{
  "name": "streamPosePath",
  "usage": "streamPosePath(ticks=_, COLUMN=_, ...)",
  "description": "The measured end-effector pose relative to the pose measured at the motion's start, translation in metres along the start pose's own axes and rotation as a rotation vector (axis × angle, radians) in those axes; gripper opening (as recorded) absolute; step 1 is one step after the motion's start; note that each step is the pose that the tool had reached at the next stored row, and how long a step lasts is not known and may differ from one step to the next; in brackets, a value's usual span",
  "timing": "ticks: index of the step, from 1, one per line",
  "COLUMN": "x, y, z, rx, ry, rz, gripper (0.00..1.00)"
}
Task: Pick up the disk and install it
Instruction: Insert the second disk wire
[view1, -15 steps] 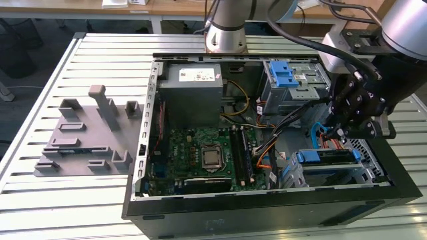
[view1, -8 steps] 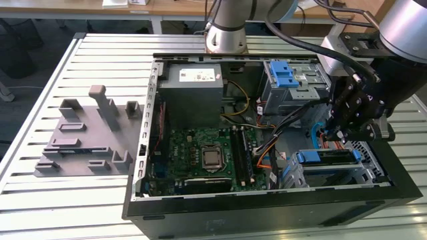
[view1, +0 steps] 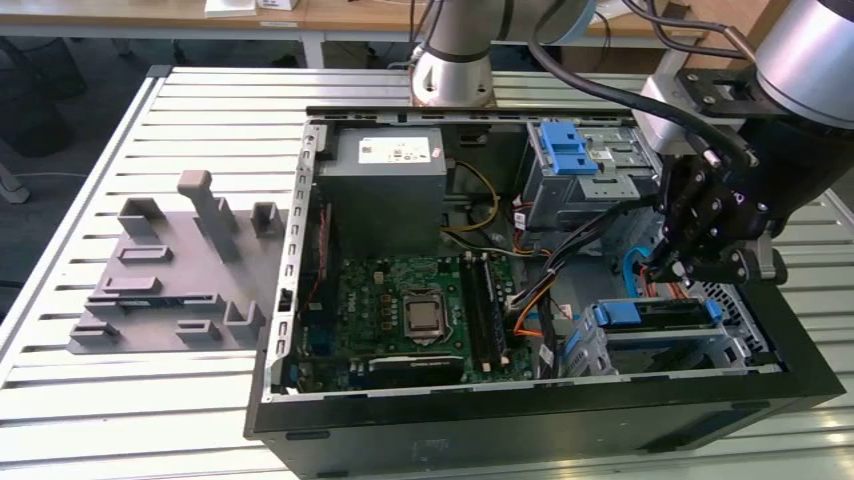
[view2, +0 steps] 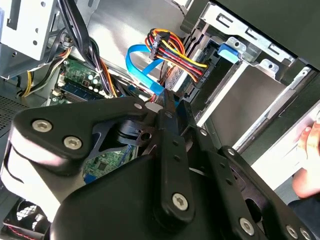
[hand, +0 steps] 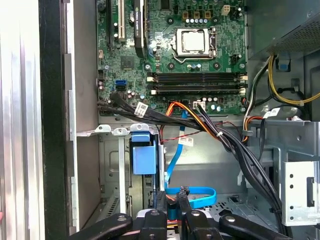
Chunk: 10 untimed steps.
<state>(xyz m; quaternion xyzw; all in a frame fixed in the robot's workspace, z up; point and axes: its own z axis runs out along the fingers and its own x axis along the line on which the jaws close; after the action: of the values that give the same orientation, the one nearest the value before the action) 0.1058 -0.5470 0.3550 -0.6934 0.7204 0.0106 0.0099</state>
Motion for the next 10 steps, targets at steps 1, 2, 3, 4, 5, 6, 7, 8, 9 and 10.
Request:
streamPosePath(ticks=1, x=0.0000, y=0.0000, z=0.0002, rx=0.0001, ry=-0.0001, rz=0.000, gripper=0.23)
streamPosePath(ticks=2, x=0.0000, y=0.0000, z=0.0004, rx=0.0000, ry=-0.0002, rz=0.000, gripper=0.23)
streamPosePath(ticks=3, x=0.0000, y=0.0000, z=0.0007, rx=0.0000, ry=-0.0003, rz=0.000, gripper=0.23)
streamPosePath(ticks=4, x=0.0000, y=0.0000, z=0.0009, rx=0.0000, ry=-0.0002, rz=0.000, gripper=0.23)
streamPosePath(ticks=5, x=0.0000, y=0.0000, z=0.0011, rx=0.0000, ry=-0.0002, rz=0.000, gripper=0.23)
streamPosePath(ticks=6, x=0.0000, y=0.0000, z=0.0013, rx=0.0000, ry=-0.0002, rz=0.000, gripper=0.23)
streamPosePath(ticks=7, x=0.0001, y=0.0000, z=0.0014, rx=0.0000, ry=-0.0003, rz=0.000, gripper=0.21)
streamPosePath(ticks=8, x=0.0001, y=0.0000, z=0.0015, rx=0.0000, ry=-0.0006, rz=0.000, gripper=0.21)
streamPosePath(ticks=9, x=0.0001, y=0.0000, z=0.0017, rx=0.0000, ry=-0.0007, rz=0.000, gripper=0.21)
streamPosePath(ticks=10, x=0.0001, y=0.0000, z=0.0018, rx=0.0000, ry=-0.0009, rz=0.000, gripper=0.16)
